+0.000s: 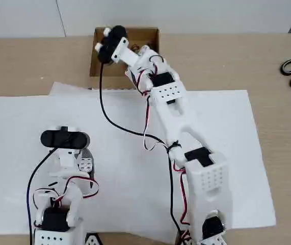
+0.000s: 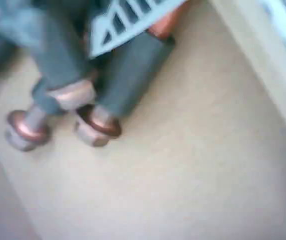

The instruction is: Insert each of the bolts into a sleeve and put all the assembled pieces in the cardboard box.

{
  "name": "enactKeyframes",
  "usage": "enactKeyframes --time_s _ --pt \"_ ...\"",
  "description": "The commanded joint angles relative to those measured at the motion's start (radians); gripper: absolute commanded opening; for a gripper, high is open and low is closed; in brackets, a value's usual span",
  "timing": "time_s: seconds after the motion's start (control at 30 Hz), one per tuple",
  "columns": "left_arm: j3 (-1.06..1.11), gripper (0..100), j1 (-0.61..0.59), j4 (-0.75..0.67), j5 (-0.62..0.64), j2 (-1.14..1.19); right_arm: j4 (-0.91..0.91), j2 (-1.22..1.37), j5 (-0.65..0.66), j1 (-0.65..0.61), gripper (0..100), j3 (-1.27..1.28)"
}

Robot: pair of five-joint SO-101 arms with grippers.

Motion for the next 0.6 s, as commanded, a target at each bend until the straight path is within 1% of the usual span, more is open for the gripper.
enactKeyframes --time_s 0.0,0.13,0.23,0.57 --pt "-0.005 1 0.003 -0.018 -0.002 -0.008 0.09 -0.16 0.003 0.012 0.2 -0.048" --pt "-0.005 1 -0.003 -0.02 -0.002 -0.008 0.205 -0.268 -0.009 0.015 0.2 -0.048" --pt "-0.005 1 -0.005 -0.02 -0.002 -0.008 0.291 -0.351 -0.083 0.019 0.2 -0.048" --pt "-0.005 1 -0.005 -0.02 -0.002 -0.008 0.671 -0.661 -0.321 0.019 0.2 -0.048"
